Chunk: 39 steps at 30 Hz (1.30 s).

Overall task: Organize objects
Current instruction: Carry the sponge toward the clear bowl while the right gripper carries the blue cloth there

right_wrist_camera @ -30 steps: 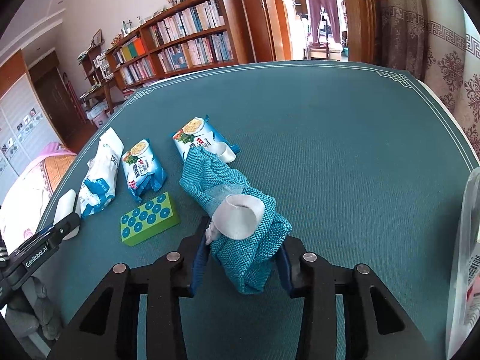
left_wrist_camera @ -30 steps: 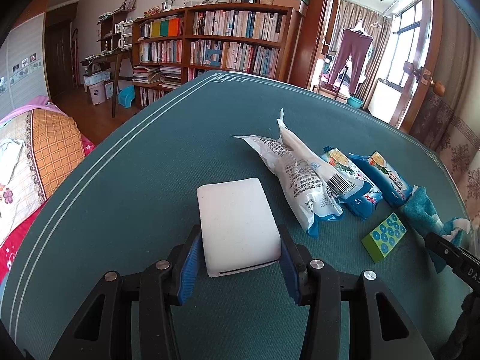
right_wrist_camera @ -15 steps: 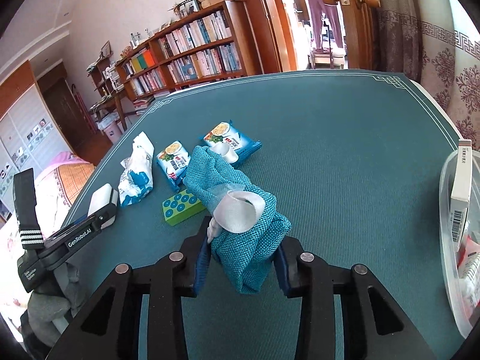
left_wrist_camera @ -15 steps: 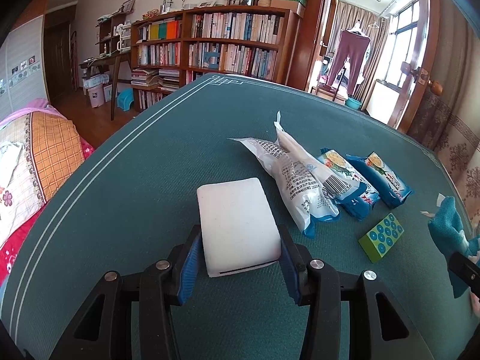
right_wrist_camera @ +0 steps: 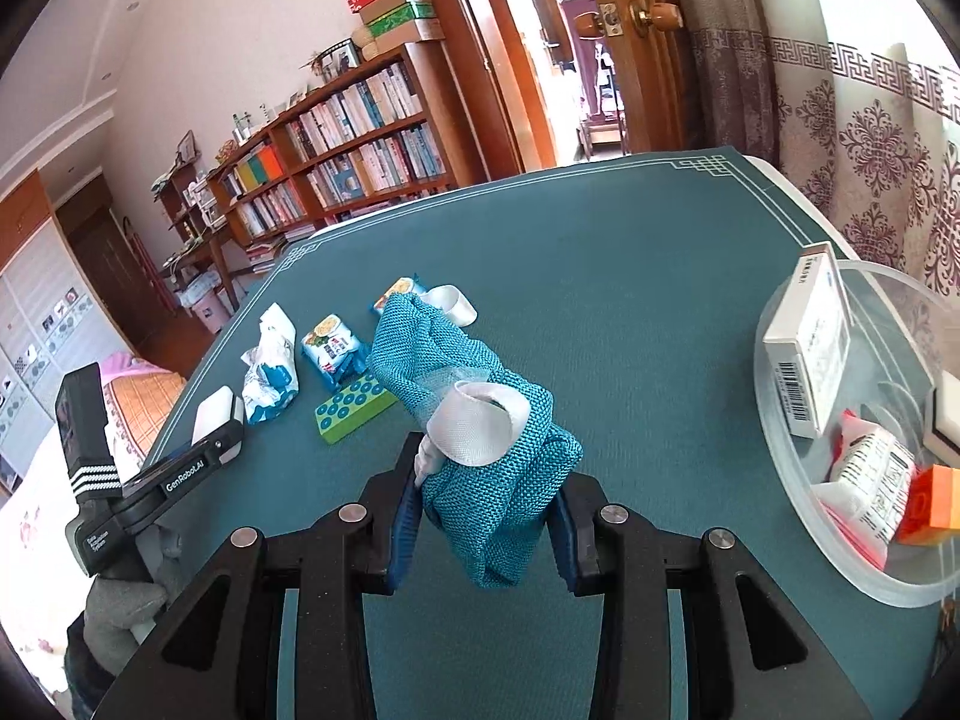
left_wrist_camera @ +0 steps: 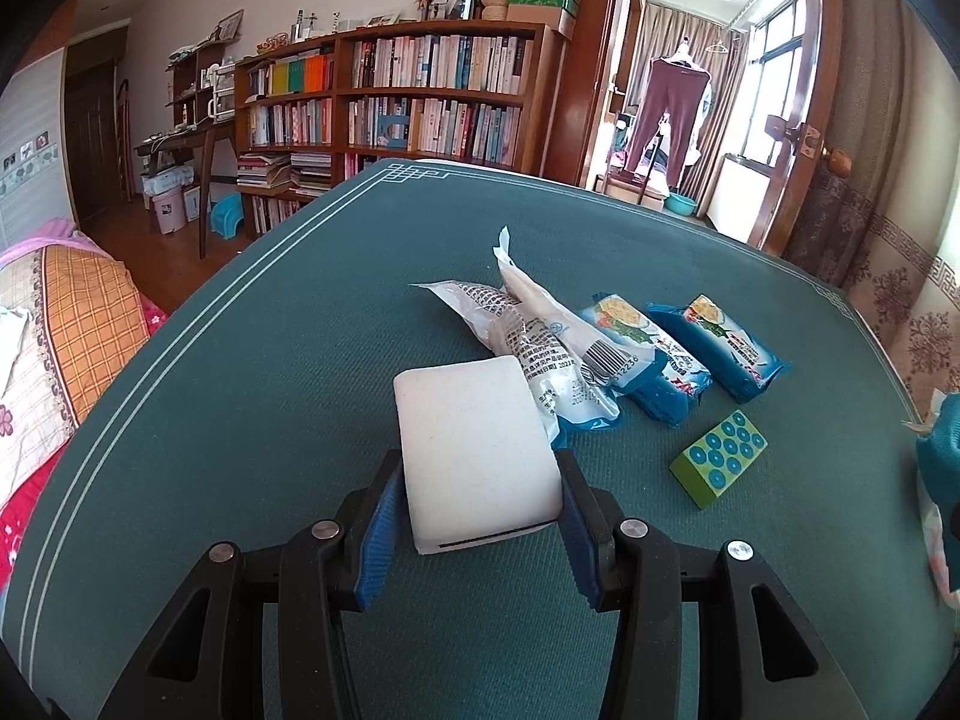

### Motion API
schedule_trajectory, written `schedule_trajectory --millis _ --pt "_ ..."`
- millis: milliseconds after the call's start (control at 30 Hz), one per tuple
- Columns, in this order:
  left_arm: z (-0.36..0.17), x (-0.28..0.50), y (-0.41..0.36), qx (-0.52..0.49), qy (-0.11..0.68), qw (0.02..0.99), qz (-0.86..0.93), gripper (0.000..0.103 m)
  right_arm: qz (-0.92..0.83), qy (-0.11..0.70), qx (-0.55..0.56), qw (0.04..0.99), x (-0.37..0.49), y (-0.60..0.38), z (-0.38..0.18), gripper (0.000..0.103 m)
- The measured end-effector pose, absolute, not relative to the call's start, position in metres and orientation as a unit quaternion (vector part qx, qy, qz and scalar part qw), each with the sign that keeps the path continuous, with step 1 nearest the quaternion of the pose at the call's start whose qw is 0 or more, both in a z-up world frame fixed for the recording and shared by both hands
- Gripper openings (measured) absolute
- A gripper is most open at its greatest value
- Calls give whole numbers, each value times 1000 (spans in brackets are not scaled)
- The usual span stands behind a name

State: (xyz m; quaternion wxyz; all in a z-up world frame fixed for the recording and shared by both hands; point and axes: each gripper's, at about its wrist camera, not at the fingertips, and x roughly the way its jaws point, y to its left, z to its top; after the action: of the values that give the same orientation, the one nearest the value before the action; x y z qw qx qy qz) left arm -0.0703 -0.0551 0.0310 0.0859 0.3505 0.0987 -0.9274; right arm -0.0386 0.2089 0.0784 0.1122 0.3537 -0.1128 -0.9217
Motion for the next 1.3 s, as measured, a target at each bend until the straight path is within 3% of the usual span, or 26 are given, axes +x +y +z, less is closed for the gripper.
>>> schedule_trajectory --millis 767,1167,1300 --pt "51 -49 17 360 63 -16 -931 50 -931 -196 294 -96 -19 370 92 38" --pt "65 -43 63 357 34 -67 -931 51 -913 -226 323 -103 -48 406 69 40" --pt "66 -42 79 358 25 -83 -930 51 -917 -217 316 -109 -44 406 69 54"
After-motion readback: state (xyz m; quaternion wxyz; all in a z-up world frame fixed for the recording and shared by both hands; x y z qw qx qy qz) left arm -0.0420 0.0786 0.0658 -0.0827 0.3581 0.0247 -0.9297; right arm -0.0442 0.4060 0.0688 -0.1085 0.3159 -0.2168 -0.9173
